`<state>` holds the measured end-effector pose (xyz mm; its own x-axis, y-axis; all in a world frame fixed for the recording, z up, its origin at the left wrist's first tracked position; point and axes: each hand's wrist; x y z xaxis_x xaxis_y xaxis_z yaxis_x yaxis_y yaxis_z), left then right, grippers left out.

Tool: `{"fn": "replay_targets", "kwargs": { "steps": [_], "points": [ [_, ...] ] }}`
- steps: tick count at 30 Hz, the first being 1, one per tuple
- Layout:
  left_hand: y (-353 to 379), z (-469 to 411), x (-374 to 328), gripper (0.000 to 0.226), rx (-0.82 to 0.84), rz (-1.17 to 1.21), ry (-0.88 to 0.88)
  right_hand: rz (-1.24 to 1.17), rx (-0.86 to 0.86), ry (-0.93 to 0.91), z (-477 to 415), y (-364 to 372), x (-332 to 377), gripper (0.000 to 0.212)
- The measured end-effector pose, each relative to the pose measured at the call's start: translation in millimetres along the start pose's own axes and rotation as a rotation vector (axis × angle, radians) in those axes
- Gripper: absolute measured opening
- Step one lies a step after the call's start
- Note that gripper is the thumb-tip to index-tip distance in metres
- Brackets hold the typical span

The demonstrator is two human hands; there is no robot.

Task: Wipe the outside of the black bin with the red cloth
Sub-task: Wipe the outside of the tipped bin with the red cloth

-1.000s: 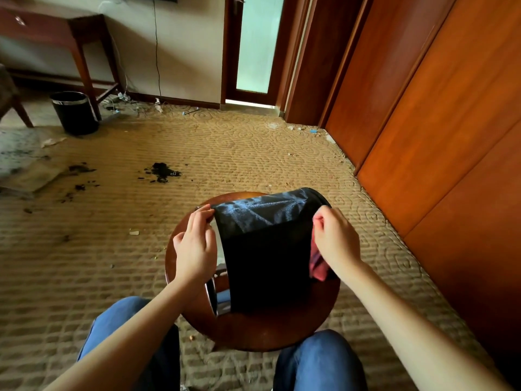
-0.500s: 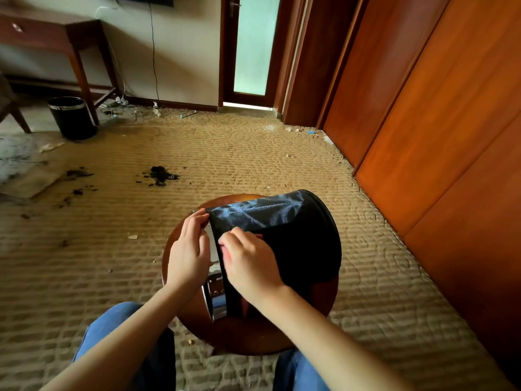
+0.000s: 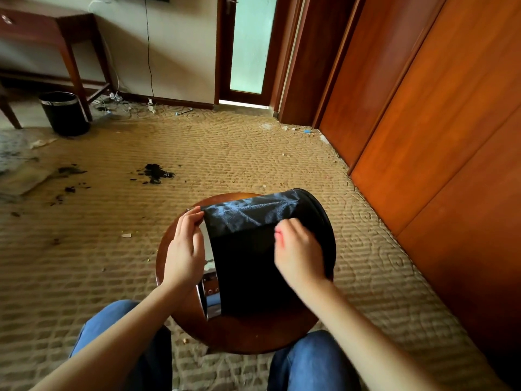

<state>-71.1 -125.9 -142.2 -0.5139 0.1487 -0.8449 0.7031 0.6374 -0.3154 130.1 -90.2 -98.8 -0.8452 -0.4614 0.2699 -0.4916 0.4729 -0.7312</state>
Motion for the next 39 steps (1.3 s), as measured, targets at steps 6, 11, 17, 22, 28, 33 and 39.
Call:
{"fn": "replay_targets", "kwargs": {
  "steps": [6, 11, 17, 22, 28, 33, 39],
  "points": [
    [0, -2, 7, 0.044, -0.005, 0.040, 0.006, -0.152, 0.075, -0.323, 15, 22, 92, 0.012],
    [-2, 0, 5, 0.046, 0.021, -0.001, 0.031, -0.094, 0.083, -0.254, -3, 11, 36, 0.014],
    [0, 0, 3, 0.043, 0.029, 0.001, 0.004, 0.187, 0.113, 0.164, -34, -18, -64, 0.006],
    [0, 3, 2, 0.043, 0.010, 0.032, 0.008, 0.079, 0.083, 0.010, -21, -3, -1, 0.012],
    [-2, 2, 9, 0.046, 0.023, 0.019, 0.031, -0.102, 0.120, -0.286, 0, 19, 103, 0.026],
    [-3, -2, 6, 0.050, 0.037, -0.021, 0.025, -0.086, 0.160, -0.251, -9, 7, 37, 0.010],
    [-1, 2, 2, 0.048, 0.041, 0.006, 0.008, 0.159, 0.141, 0.208, -41, -19, -67, 0.005]
  ]
}}
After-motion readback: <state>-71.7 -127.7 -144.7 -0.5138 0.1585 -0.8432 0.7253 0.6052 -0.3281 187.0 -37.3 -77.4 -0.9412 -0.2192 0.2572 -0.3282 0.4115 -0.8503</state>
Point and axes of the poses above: each hand's wrist, its own z-axis away from the middle knuckle, its own y-axis out of the palm, x = y × z, and after that the axes turned 6 degrees about -x, right-handed
